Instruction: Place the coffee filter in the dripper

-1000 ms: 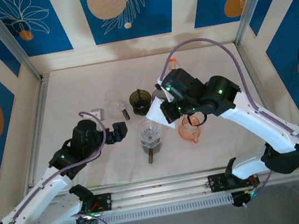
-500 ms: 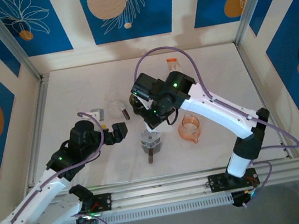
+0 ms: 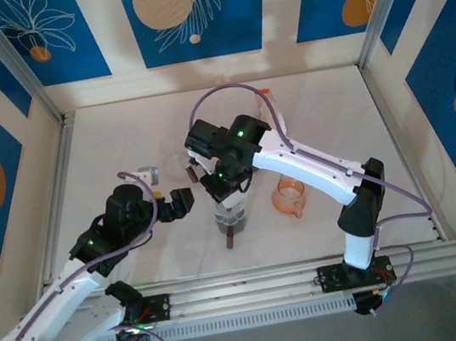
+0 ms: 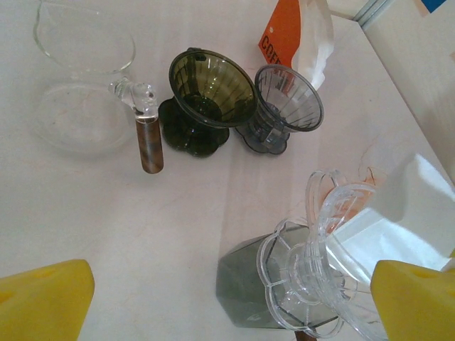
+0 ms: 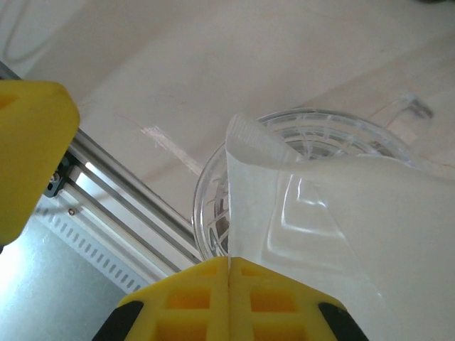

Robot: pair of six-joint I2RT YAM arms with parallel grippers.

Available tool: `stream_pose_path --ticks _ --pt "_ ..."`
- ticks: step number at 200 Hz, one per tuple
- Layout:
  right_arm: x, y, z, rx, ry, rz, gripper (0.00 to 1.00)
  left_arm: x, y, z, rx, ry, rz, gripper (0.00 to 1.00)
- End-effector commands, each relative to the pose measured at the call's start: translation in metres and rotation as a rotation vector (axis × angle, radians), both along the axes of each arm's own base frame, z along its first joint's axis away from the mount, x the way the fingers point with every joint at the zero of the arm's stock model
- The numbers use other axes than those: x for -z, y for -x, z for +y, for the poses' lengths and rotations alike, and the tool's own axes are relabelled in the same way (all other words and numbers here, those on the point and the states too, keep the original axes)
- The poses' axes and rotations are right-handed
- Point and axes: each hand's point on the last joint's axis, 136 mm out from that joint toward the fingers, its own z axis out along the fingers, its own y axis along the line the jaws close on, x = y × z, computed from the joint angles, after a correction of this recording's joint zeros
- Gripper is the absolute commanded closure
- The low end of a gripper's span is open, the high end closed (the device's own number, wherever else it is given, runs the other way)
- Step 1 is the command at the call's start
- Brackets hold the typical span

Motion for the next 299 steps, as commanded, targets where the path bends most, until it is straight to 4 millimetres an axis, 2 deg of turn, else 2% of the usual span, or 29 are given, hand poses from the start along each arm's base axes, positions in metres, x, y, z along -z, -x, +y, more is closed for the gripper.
stream_pose_path --ticks 1,72,115,165,197,216,235,252,287,299 --pt "0.011 0.001 0.007 -0.001 -0.018 0.041 1.00 -0.014 -0.001 0.003 -0.015 0.028 -0.014 0.00" --pt "0.027 -0.001 0.005 0.027 -0.009 0.042 1.00 -0.013 -0.002 0.003 -0.020 0.027 -0.011 0.00" --pt "0.017 -0.003 0.002 0.044 -0.047 0.004 0.86 -0.014 -0.002 0.004 -0.029 0.030 -0.008 0.00" --pt "0.002 -0.002 -0.003 0.070 -0.105 -0.041 0.76 -0.017 -0.003 0.000 -0.024 0.058 -0.007 0.00" --pt "-0.008 -0.001 -0.006 0.079 -0.150 -0.073 0.55 -0.021 -0.004 -0.004 -0.009 0.067 -0.004 0.00" --pt "-0.011 -0.002 -0.013 0.092 -0.150 -0.091 0.49 -0.022 -0.004 -0.011 0.020 0.070 0.006 0.01" --pt "-0.017 -0.008 -0.028 0.125 -0.146 -0.156 0.44 -0.025 -0.004 -0.021 0.075 0.066 0.018 0.10" --pt "-0.018 -0.019 -0.044 0.173 -0.152 -0.188 0.44 -0.026 -0.003 -0.034 0.134 0.071 0.048 0.18" --pt "-0.004 -0.033 -0.064 0.203 -0.099 -0.210 0.48 -0.018 0.003 -0.054 0.237 0.038 0.126 0.38" --pt "0.000 -0.037 -0.068 0.212 -0.087 -0.217 0.52 -0.011 0.006 -0.059 0.261 0.022 0.149 0.41"
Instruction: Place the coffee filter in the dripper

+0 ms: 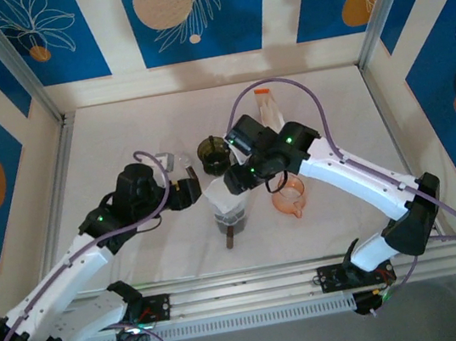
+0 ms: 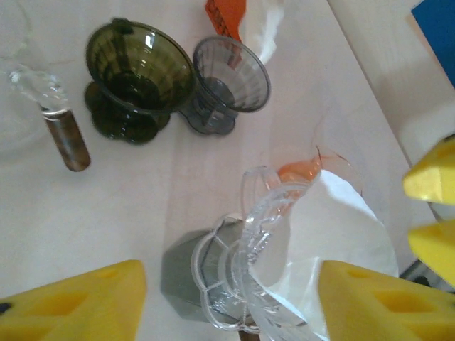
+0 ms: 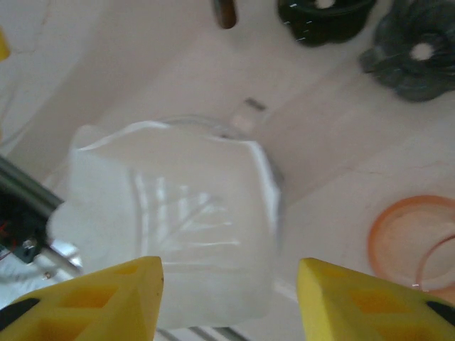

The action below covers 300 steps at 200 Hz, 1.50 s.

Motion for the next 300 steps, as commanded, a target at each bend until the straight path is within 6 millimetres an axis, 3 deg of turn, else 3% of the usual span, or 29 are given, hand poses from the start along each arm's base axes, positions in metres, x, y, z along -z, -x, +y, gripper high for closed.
stream_pose_path --ticks 1,39,72,171,183,208,224,272,300 --pt "0.007 -0.009 -0.006 0.012 0.030 -0.030 0.52 0.002 0.013 -0.013 0.099 -0.011 0.039 0.41" --pt "0.014 -0.018 -0.009 0.030 0.029 -0.041 0.69 0.028 0.019 -0.024 0.140 -0.053 0.110 0.45" --pt "0.027 -0.016 -0.006 0.014 0.058 -0.027 0.81 0.039 0.022 -0.026 0.147 -0.063 0.131 0.52" --pt "0.045 -0.012 -0.005 0.007 0.109 -0.017 0.89 0.058 0.024 -0.029 0.148 -0.060 0.182 0.54" --pt "0.040 -0.014 -0.005 0.008 0.110 -0.041 0.85 0.057 0.024 -0.030 0.147 -0.053 0.181 0.53" --pt "0.022 -0.019 -0.002 -0.007 0.087 -0.095 0.57 0.054 0.023 -0.030 0.144 -0.056 0.181 0.50" --pt "0.019 -0.019 0.002 -0.019 0.076 -0.093 0.47 0.050 0.023 -0.029 0.139 -0.053 0.171 0.46" --pt "0.035 -0.011 0.008 -0.034 0.123 -0.071 0.44 0.038 0.019 -0.019 0.089 -0.053 0.132 0.37" --pt "0.038 -0.009 0.007 -0.025 0.121 -0.073 0.44 0.023 0.021 -0.024 0.127 -0.022 0.100 0.33"
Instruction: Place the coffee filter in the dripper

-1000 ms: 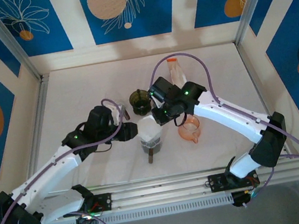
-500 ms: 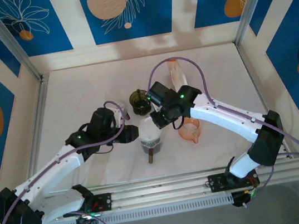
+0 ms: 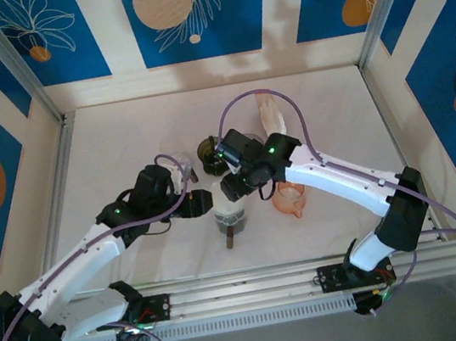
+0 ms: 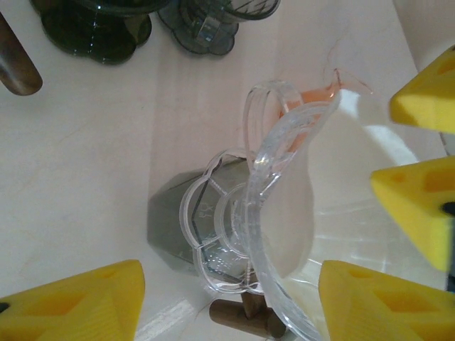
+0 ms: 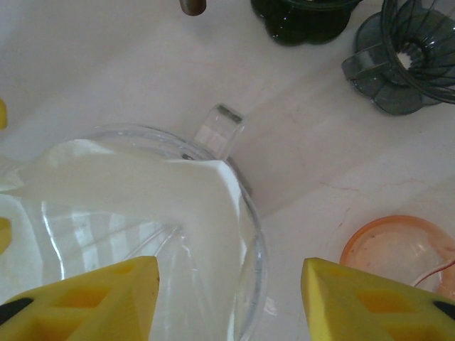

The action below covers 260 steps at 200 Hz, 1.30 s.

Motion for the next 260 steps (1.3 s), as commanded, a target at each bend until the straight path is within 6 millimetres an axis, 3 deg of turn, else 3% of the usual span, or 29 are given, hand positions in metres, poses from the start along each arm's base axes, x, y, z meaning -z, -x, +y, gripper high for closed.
stream_pose_path --ticks 1,72,125,157,190,238,260 --pt "0.000 0.000 0.000 0.016 0.002 -0.015 0.44 -0.022 0.002 -0.004 0.026 0.035 -0.041 0.33" --pt "0.014 0.003 -0.003 0.023 0.043 -0.001 0.42 0.003 0.008 -0.001 0.058 -0.049 0.041 0.45" --pt "-0.006 0.004 -0.006 0.034 0.008 -0.037 0.42 0.008 0.012 0.001 0.059 -0.054 0.054 0.45" --pt "-0.008 0.008 -0.009 0.041 0.003 -0.030 0.51 -0.001 0.011 0.000 0.057 -0.036 0.041 0.40" --pt "-0.008 0.011 -0.010 0.032 0.024 -0.046 0.66 -0.016 0.011 0.000 0.064 -0.028 0.016 0.43" --pt "-0.009 0.008 -0.011 0.023 0.087 -0.084 0.80 -0.009 0.012 -0.001 0.071 -0.042 0.042 0.48" --pt "-0.005 0.008 -0.013 0.026 0.114 -0.083 0.74 -0.006 0.012 -0.003 0.071 -0.037 0.053 0.48"
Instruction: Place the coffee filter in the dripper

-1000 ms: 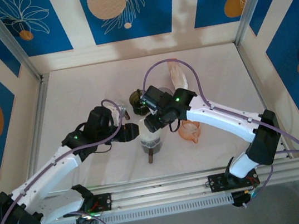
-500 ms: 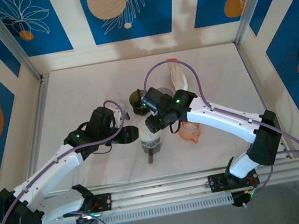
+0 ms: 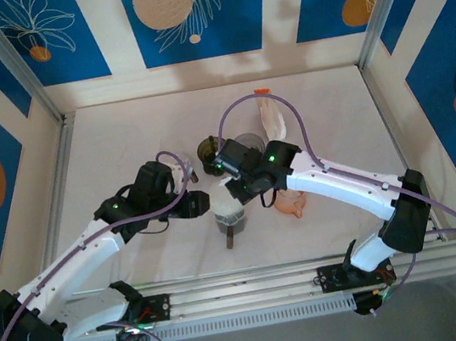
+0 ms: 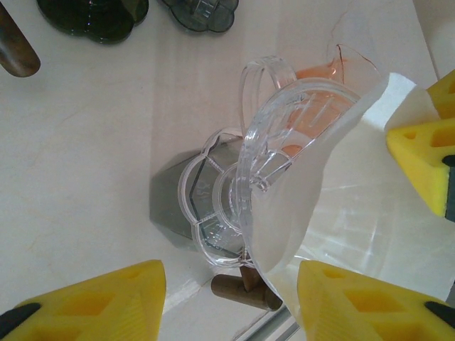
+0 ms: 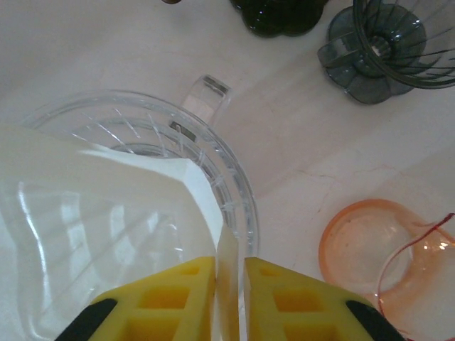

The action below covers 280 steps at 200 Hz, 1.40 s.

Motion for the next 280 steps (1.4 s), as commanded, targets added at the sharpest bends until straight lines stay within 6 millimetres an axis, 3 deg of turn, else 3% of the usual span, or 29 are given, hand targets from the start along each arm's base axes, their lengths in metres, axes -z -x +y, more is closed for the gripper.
stream_pose_path --ticks 1,17,54,151,189,237,280 --pt "-0.004 -0.003 -0.004 0.008 0.042 -0.022 0.73 -0.003 0.004 -0.004 0.032 0.011 0.007 0.48" --pt "-0.006 -0.004 -0.003 0.009 0.040 -0.030 0.64 -0.001 0.004 -0.005 0.031 0.009 0.012 0.48" --pt "-0.028 -0.008 0.003 -0.005 -0.025 -0.076 0.64 0.000 0.003 -0.005 0.033 0.006 0.011 0.48" --pt "-0.018 -0.004 0.005 -0.007 -0.035 -0.017 0.80 0.005 0.003 -0.005 0.030 0.005 0.016 0.48" --pt "-0.014 -0.001 0.008 -0.021 -0.023 -0.002 1.00 0.005 0.003 -0.006 0.027 0.011 0.020 0.45" --pt "-0.007 -0.002 0.004 -0.022 0.045 -0.022 1.00 -0.010 0.001 -0.003 0.011 0.026 -0.020 0.40" --pt "0.000 -0.002 0.005 -0.030 0.093 -0.036 1.00 -0.008 0.002 0.000 0.009 0.019 -0.028 0.40"
